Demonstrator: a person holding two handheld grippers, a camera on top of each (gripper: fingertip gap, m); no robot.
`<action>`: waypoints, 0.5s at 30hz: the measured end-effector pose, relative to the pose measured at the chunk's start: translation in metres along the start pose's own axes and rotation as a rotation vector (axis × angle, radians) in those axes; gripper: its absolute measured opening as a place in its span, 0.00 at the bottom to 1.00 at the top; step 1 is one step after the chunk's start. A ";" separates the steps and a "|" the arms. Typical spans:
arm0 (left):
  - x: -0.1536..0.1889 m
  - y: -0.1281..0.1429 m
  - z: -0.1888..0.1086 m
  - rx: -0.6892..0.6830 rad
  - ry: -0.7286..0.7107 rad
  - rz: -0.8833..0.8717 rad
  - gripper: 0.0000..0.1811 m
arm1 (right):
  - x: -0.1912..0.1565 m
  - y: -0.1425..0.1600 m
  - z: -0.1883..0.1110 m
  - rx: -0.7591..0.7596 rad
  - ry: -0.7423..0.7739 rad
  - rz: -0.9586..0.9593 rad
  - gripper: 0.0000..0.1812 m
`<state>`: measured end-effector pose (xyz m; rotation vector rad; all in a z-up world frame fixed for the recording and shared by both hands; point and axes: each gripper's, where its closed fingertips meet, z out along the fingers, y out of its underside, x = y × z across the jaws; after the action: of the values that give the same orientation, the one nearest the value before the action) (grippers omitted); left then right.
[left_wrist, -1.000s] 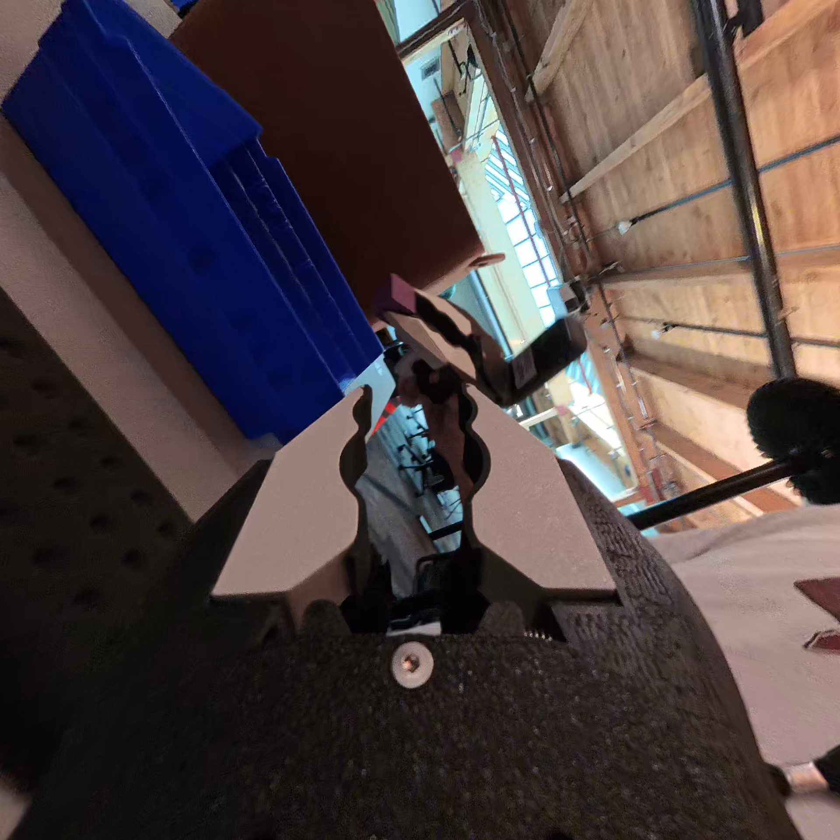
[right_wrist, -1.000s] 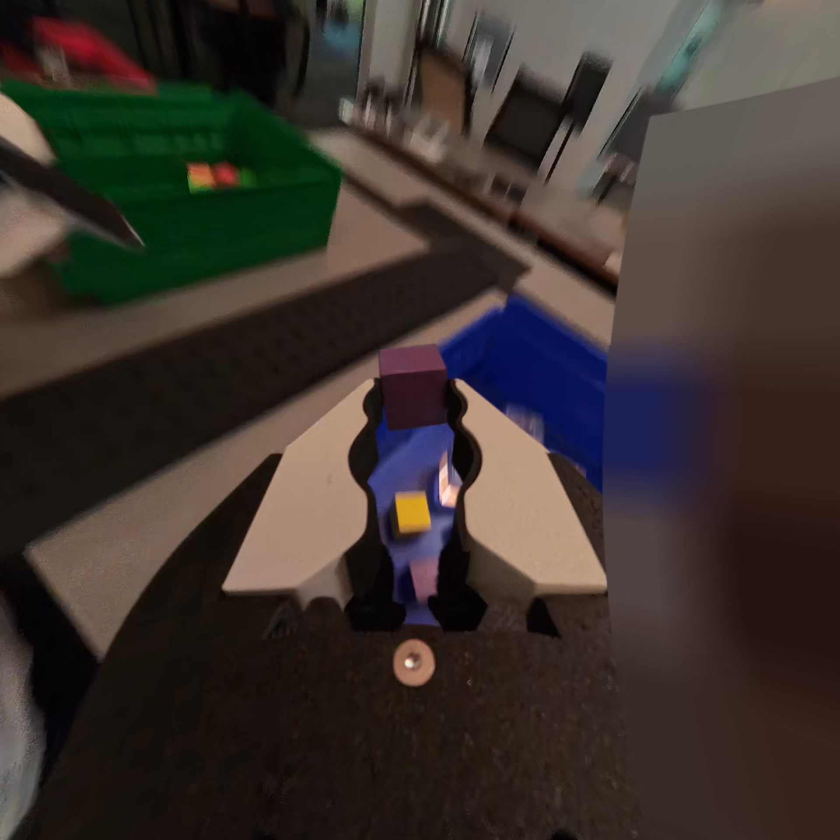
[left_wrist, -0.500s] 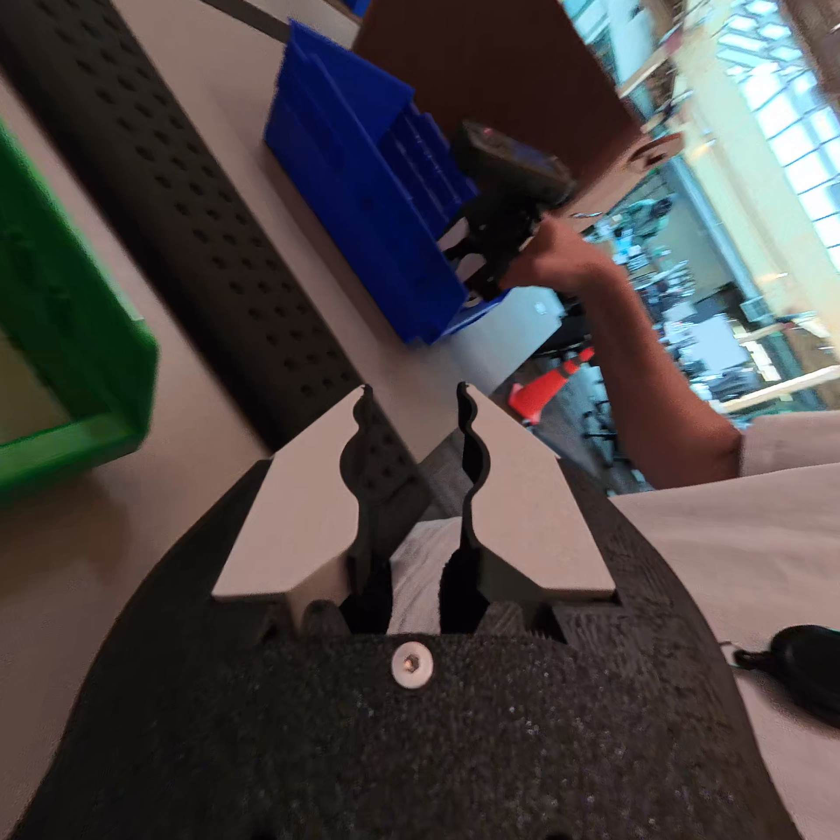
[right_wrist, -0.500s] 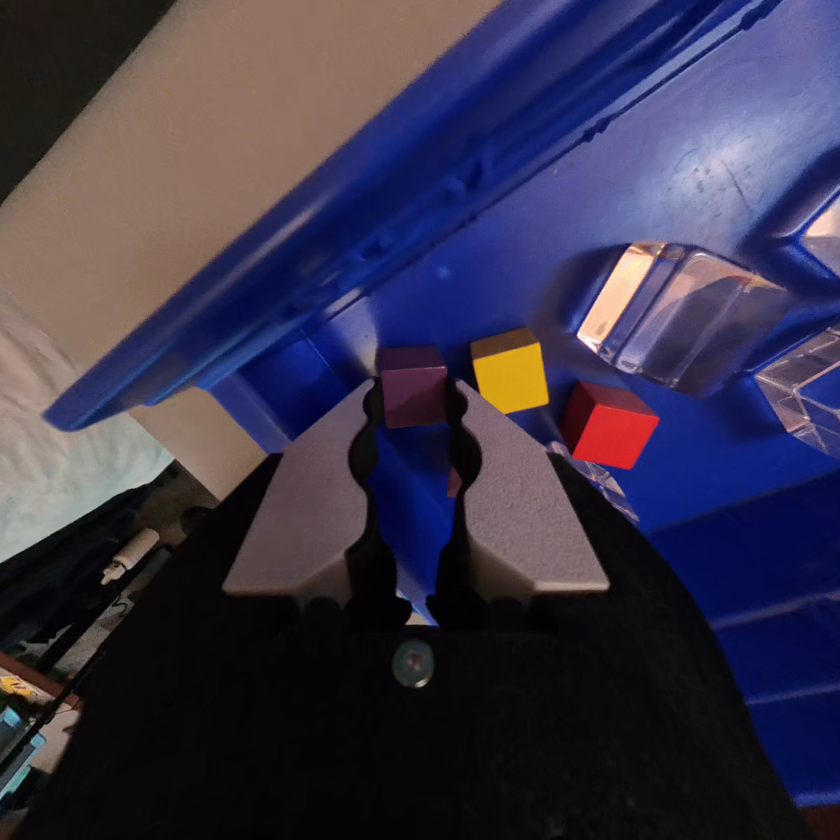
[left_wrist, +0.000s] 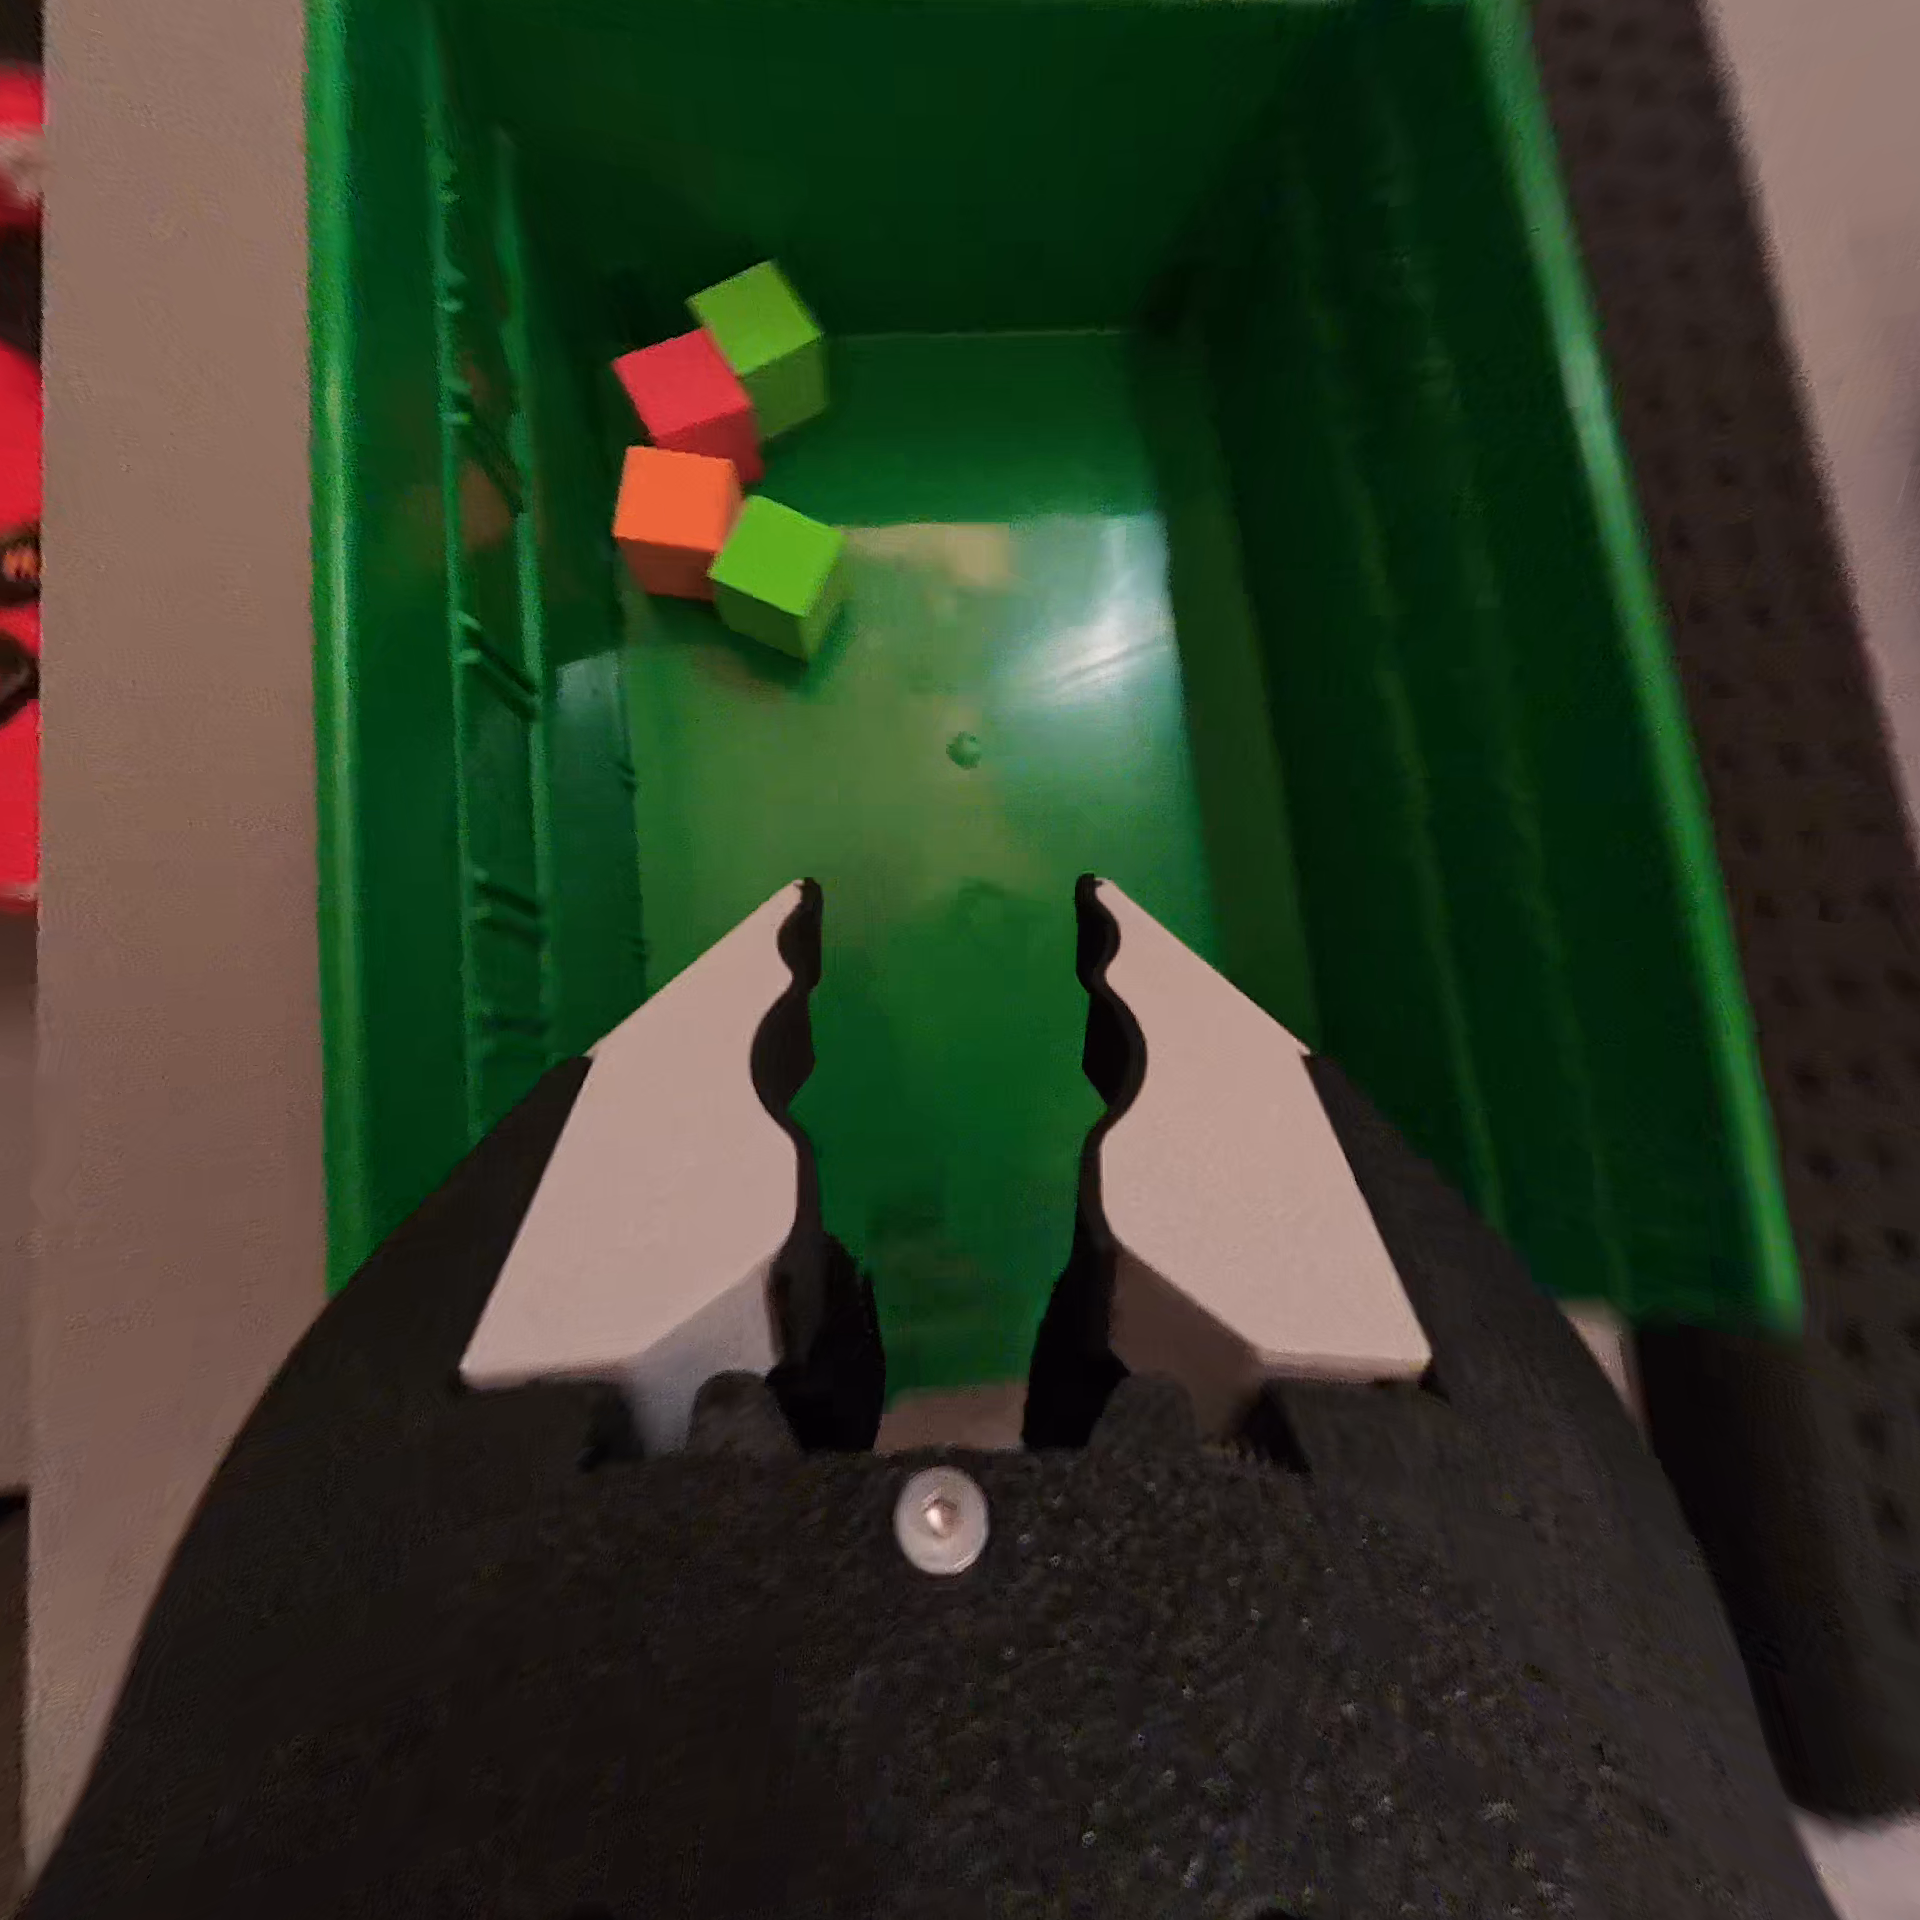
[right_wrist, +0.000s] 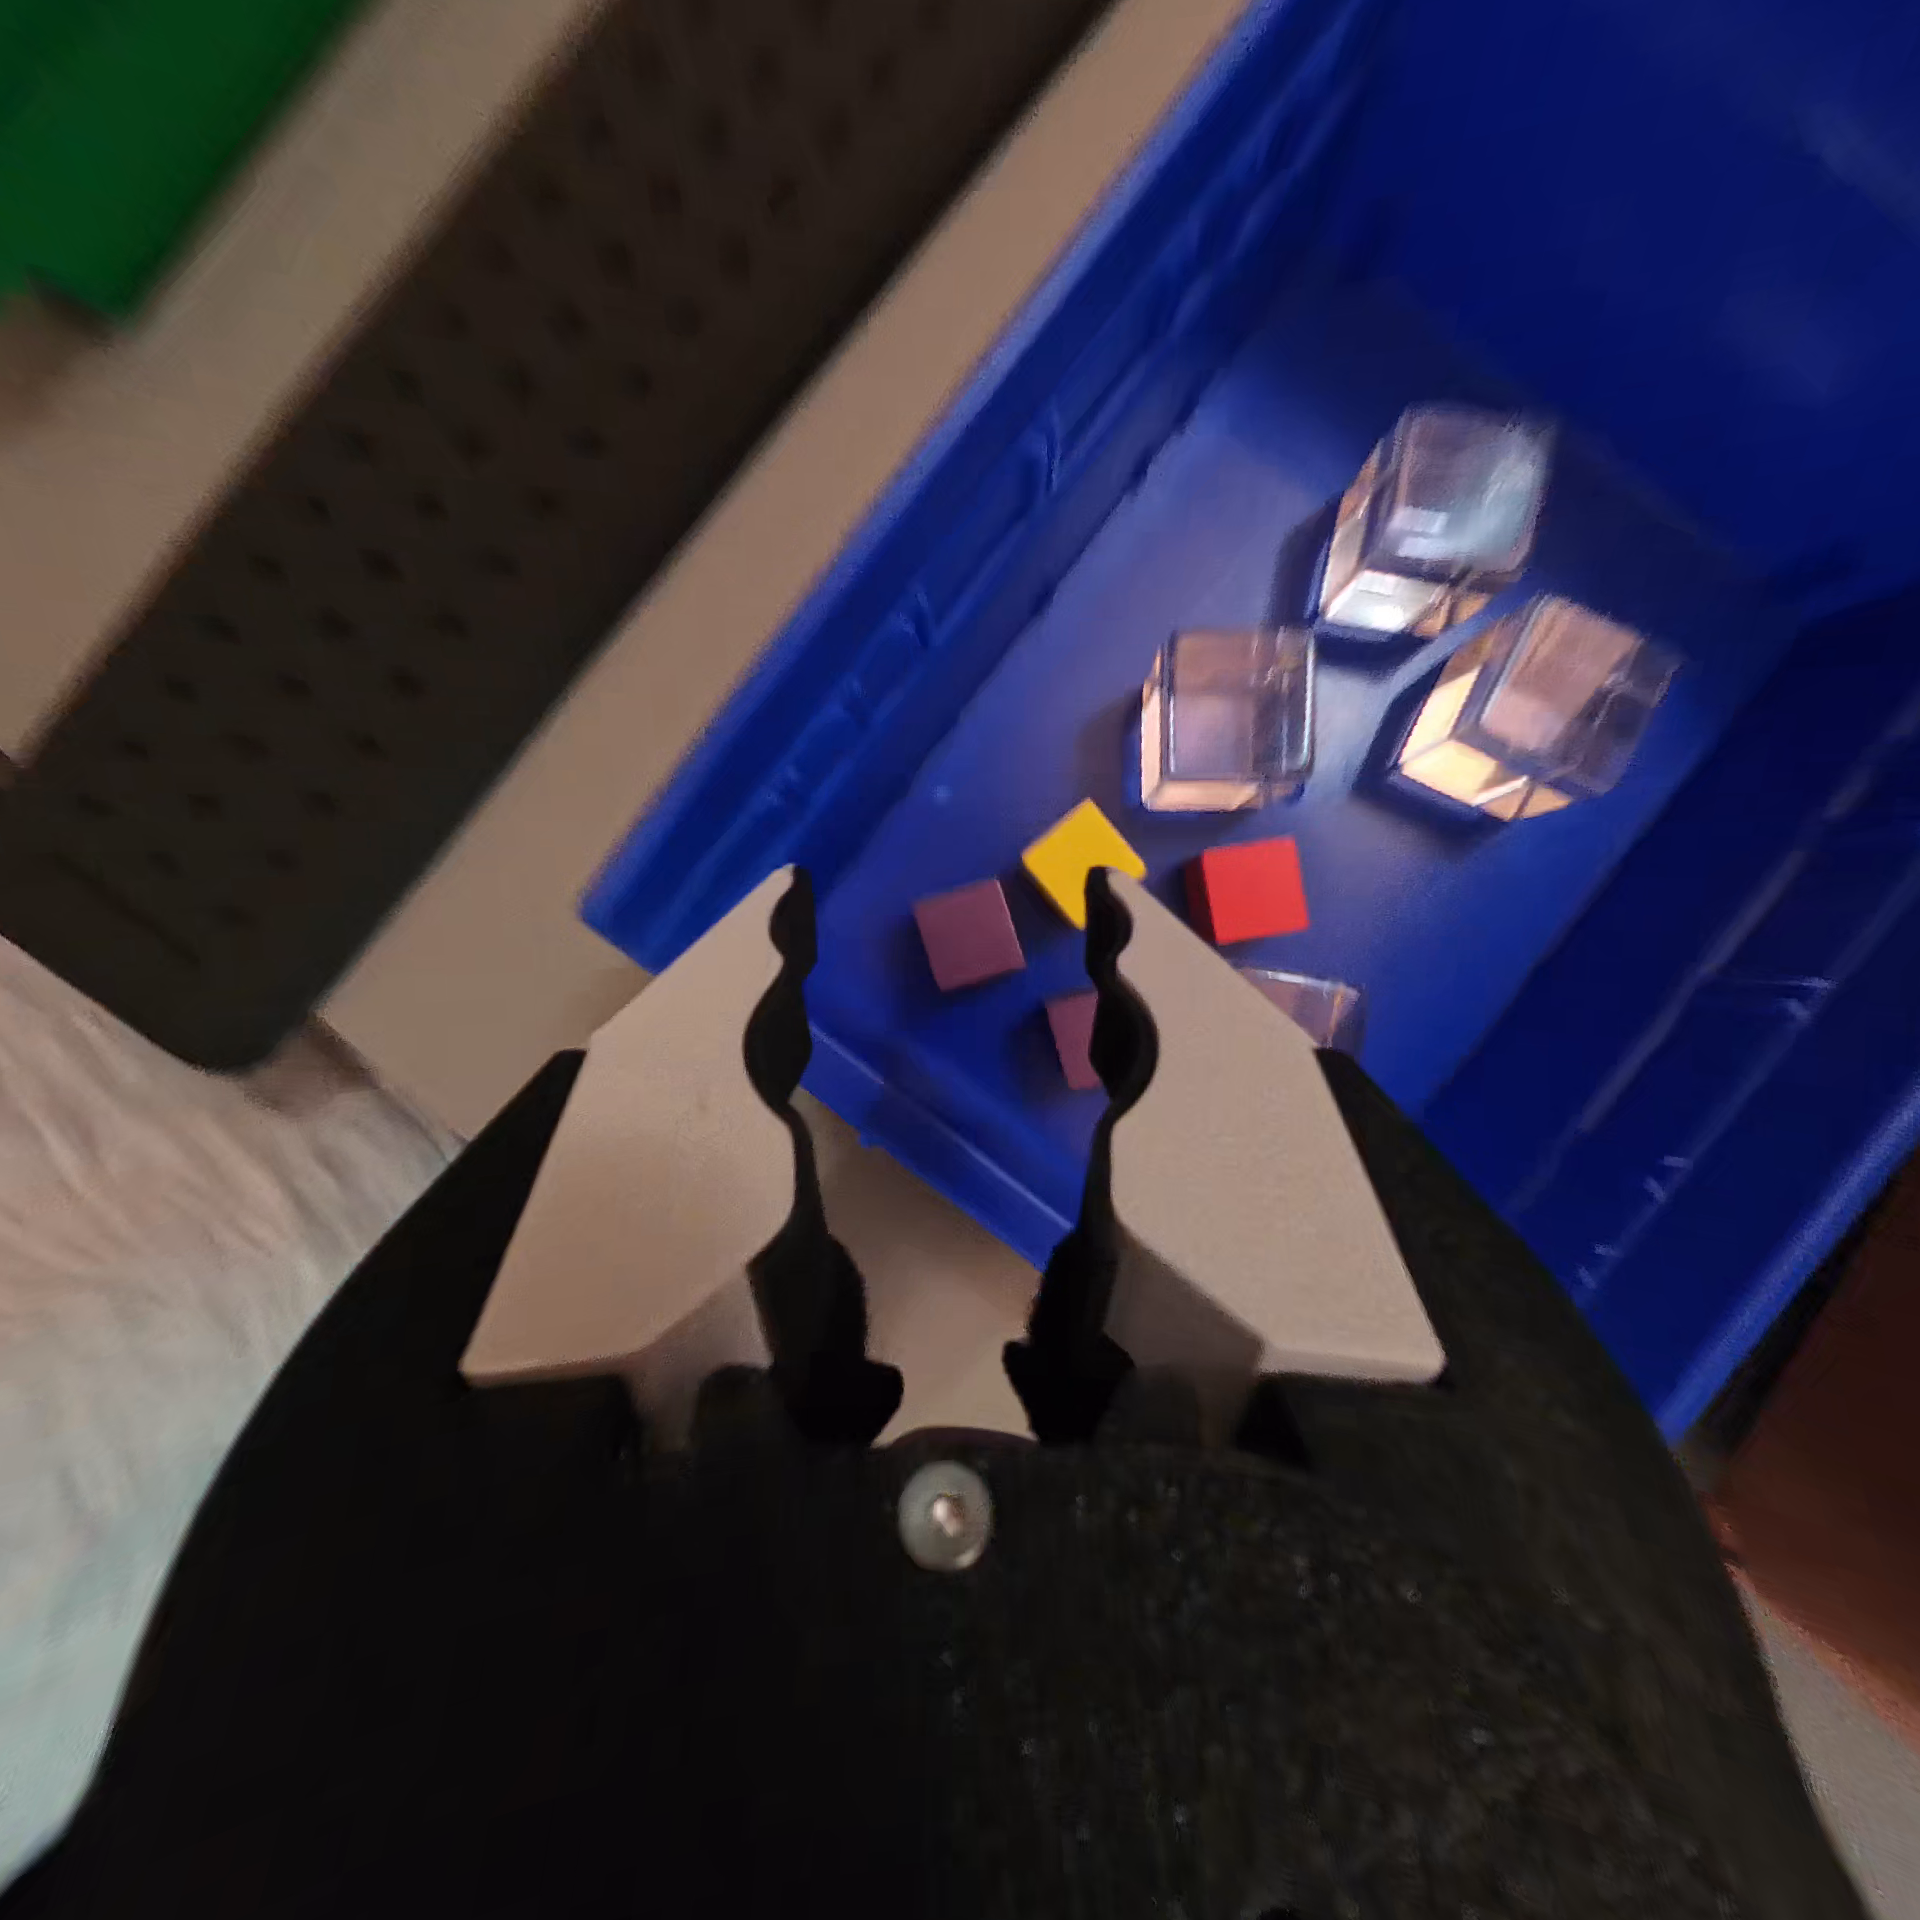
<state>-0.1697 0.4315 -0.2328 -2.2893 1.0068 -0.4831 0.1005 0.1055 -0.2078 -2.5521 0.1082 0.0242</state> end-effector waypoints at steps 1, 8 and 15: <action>-0.007 -0.007 0.014 -0.015 -0.046 -0.062 0.29 | -0.007 -0.011 -0.009 0.084 0.010 0.016 0.28; -0.036 -0.037 0.084 -0.001 -0.254 -0.353 0.33 | -0.105 -0.052 -0.037 0.371 -0.061 0.006 0.25; -0.057 -0.037 0.106 -0.094 -0.424 -0.301 0.33 | -0.150 -0.032 -0.029 0.312 -0.145 -0.025 0.25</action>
<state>-0.1302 0.5331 -0.2953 -2.4941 0.4894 -0.0556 -0.0463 0.1267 -0.1595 -2.2314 0.0211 0.1686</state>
